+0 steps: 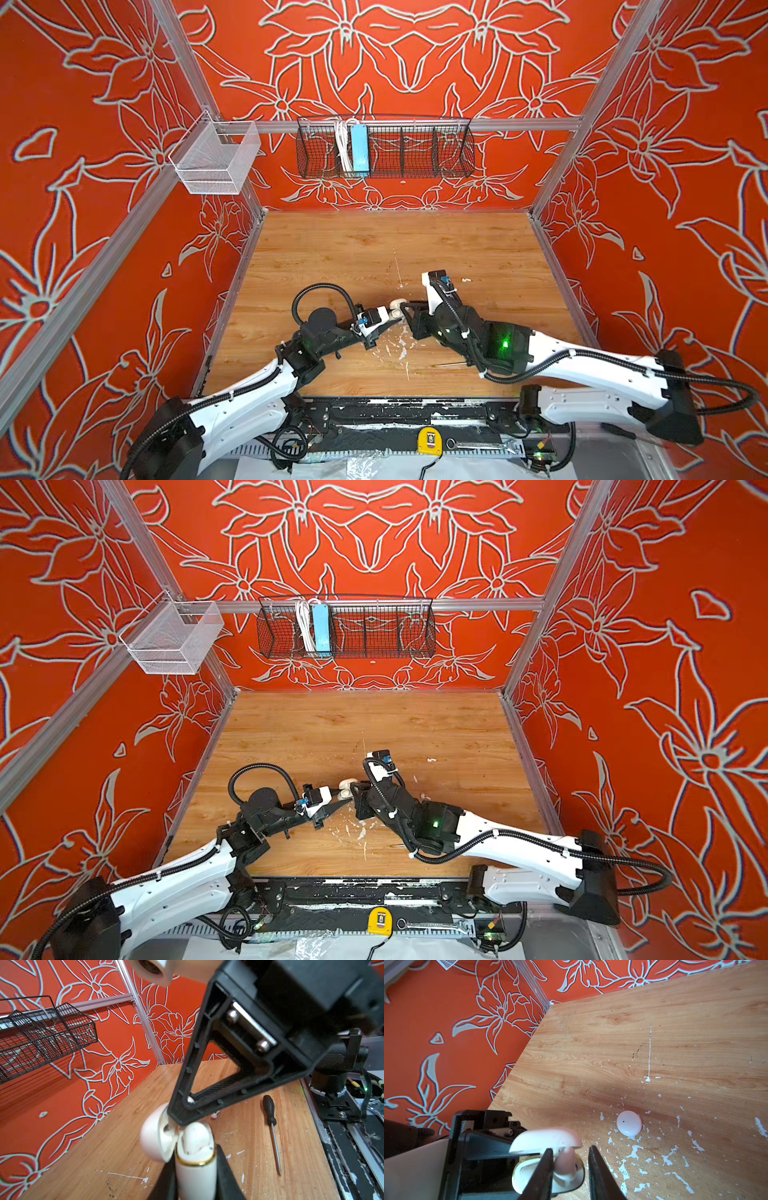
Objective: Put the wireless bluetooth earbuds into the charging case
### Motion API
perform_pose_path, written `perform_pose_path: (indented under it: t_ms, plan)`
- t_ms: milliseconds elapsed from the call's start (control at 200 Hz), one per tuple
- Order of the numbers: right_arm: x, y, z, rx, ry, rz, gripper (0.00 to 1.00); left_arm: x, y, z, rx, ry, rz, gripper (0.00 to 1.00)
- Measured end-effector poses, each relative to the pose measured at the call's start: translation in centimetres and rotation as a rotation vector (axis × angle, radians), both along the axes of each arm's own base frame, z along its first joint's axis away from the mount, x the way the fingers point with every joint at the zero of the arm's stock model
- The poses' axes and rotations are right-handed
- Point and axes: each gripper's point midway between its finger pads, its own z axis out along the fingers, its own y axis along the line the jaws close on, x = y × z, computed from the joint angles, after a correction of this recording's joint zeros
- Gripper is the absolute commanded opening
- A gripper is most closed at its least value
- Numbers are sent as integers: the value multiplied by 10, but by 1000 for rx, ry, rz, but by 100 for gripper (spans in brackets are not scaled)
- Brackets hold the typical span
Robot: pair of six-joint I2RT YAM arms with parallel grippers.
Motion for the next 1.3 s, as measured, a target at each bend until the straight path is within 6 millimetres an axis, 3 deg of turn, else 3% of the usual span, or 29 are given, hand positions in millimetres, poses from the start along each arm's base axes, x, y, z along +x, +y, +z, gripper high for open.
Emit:
perform_pose_path:
  t_ms: [806,876,996,1301]
  plan:
    - [-5,-2,-6,-175,-86,102,12,-3,-6,-9,21,57,-43,0]
    - [-7,1,-6,-190,-114,138,12,-1,-6,-8,20,67,-41,0]
    - [-11,0,-10,-204,-180,189,4,-2,-8,-10,20,98,-58,0]
    - [-27,-3,-16,-259,-369,350,4,-14,-11,-16,23,148,-146,0]
